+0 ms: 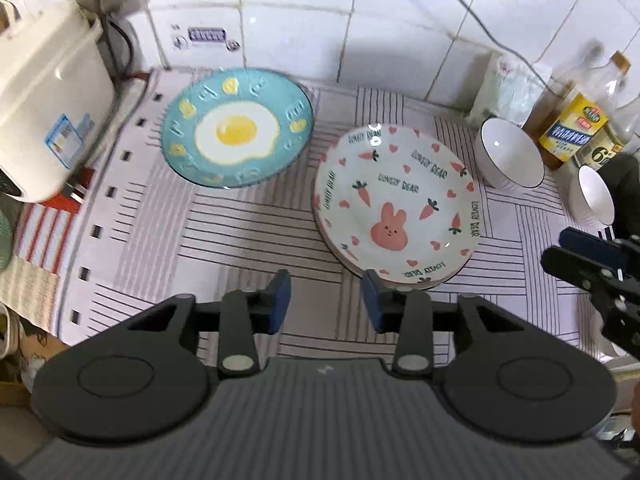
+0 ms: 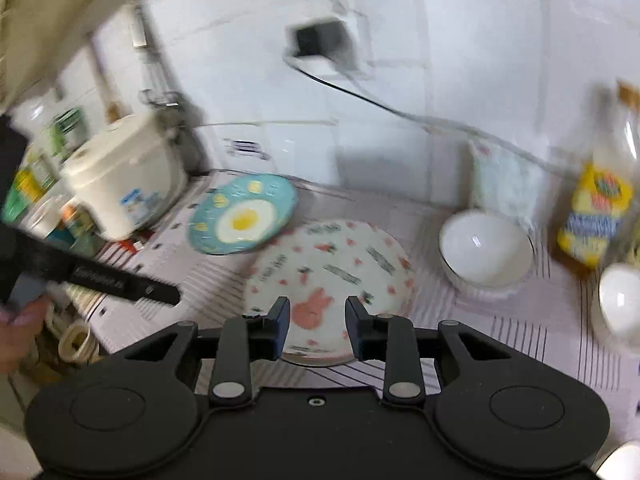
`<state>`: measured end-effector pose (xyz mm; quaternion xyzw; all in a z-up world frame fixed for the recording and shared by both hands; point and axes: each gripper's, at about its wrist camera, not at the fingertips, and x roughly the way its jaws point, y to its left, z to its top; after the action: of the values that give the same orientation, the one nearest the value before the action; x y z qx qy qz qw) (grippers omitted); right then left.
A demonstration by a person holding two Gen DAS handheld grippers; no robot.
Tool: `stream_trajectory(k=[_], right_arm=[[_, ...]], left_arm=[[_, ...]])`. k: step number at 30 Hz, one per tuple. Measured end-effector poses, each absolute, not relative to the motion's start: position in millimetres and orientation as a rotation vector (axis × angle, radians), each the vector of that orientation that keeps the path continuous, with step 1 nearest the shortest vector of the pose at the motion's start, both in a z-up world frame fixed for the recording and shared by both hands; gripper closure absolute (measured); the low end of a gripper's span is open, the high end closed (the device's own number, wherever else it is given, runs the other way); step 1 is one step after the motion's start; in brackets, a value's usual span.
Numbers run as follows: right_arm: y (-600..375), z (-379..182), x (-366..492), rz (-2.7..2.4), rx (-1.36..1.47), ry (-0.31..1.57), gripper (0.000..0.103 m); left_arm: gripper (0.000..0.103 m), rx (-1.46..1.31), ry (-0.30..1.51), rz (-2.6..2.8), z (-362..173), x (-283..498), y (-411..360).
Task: Organize plates and bowls
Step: 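Open both grippers and pull back from the plate stack, then reach both grippers to the teal egg plate rim and close on it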
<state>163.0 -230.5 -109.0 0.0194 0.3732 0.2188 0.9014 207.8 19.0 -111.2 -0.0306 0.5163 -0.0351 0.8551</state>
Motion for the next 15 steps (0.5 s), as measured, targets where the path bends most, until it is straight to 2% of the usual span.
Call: stream_trajectory(k=[4, 5, 9, 15], right_arm=[[-211.6, -90.9, 144.1, 0.510, 0.028, 0.710, 0.054], [-206.3, -87.4, 140.4, 0.517, 0.035, 0.698, 0.053], [-182.9, -78.1, 128.8, 0.535, 0.029, 0.654, 0.035], [-143.9, -68.1, 124.1, 0.588, 0.000, 0.623, 0.035]], left_arm=[[0.060, -0.041, 1.064, -0.095, -94.0, 195.8, 36.9], [0.058, -0.032, 1.060, -0.097, -90.3, 193.2, 41.7], [0.047, 0.009, 1.030, -0.114, -75.5, 184.3, 63.3], [0.042, 0.039, 0.986, -0.131, -59.4, 182.3, 103.7]])
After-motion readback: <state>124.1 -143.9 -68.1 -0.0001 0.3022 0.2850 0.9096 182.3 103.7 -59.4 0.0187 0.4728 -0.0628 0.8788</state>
